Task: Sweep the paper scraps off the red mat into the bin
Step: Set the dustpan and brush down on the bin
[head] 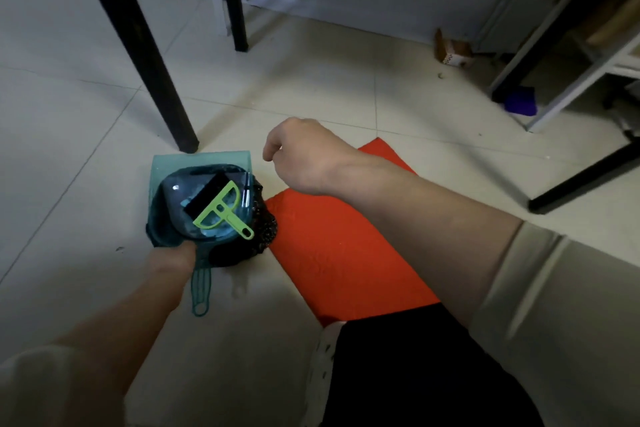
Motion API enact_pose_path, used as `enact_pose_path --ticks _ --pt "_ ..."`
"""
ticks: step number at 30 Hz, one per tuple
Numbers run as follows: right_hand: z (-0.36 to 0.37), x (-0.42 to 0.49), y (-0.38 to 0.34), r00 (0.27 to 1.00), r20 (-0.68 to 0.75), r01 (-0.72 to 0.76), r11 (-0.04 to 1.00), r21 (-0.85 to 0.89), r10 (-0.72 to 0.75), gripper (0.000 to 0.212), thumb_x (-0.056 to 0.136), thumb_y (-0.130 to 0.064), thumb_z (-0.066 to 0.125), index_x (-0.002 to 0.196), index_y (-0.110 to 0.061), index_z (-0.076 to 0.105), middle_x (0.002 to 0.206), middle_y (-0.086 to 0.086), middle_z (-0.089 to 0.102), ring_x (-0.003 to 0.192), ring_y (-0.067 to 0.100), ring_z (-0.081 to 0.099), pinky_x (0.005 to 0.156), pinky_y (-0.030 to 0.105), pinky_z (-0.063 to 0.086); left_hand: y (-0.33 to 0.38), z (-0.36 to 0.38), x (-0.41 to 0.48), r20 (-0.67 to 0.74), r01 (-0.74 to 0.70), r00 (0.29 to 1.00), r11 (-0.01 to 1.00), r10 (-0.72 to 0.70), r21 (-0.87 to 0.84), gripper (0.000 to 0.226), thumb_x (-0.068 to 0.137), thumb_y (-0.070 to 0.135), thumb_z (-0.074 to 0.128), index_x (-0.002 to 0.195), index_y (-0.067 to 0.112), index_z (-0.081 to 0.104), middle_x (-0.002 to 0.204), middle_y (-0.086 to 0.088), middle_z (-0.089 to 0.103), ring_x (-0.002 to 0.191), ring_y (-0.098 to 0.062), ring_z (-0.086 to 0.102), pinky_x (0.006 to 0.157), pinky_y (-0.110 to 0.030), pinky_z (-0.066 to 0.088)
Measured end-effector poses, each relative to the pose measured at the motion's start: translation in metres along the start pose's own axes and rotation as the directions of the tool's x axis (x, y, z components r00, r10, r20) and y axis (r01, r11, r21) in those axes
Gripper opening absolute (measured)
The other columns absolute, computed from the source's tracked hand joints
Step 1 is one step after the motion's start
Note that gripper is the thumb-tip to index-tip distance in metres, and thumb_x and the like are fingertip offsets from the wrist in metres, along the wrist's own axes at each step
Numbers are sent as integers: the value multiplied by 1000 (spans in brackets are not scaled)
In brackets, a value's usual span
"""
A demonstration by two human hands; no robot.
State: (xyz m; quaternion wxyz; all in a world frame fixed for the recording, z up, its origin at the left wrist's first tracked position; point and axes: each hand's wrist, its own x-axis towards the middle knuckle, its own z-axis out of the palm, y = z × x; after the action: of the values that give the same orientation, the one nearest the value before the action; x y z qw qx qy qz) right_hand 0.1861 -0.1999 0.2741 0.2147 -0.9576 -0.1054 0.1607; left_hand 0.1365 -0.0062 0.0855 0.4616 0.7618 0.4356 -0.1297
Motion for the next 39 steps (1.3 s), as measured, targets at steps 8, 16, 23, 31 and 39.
enact_pose_path --ticks 8,16,23,31,39 --pt "-28 -86 54 986 130 -112 990 89 100 42 91 1 34 116 -11 66 107 6 65 71 21 71 70 32 58 55 27 -131 203 -266 948 961 246 73 25 89 28 60 87 3 60 95 -17 63 84 -32 61 78 -36 51" --pt "-31 -155 83 942 -73 -305 925 228 328 40 81 8 36 107 6 68 95 28 70 81 40 71 73 48 59 92 25 -256 543 -682 629 730 556 44 10 89 27 60 91 18 59 86 -8 50 78 -18 47 71 -32 37" --pt "-18 -225 125 835 -126 -445 793 416 535 33 89 -10 39 107 -6 66 92 23 70 76 39 71 53 33 53 90 28 -280 570 -843 499 518 653 145 14 92 27 59 84 17 55 79 -9 52 71 -22 48 70 -31 43" --pt "9 -273 166 702 -9 -606 603 518 712 29 90 -12 42 104 4 62 78 19 67 69 37 70 58 33 52 87 36 -290 624 -925 372 224 687 306 19 94 28 57 94 9 56 97 -11 58 86 -24 51 84 -38 47" --pt "41 -287 222 631 65 -696 528 487 773 27 92 -9 47 104 8 64 91 25 68 78 40 71 64 48 61 75 81 -284 757 -930 341 84 557 358 45 94 36 58 132 12 52 134 -7 56 121 -25 53 102 -35 44"
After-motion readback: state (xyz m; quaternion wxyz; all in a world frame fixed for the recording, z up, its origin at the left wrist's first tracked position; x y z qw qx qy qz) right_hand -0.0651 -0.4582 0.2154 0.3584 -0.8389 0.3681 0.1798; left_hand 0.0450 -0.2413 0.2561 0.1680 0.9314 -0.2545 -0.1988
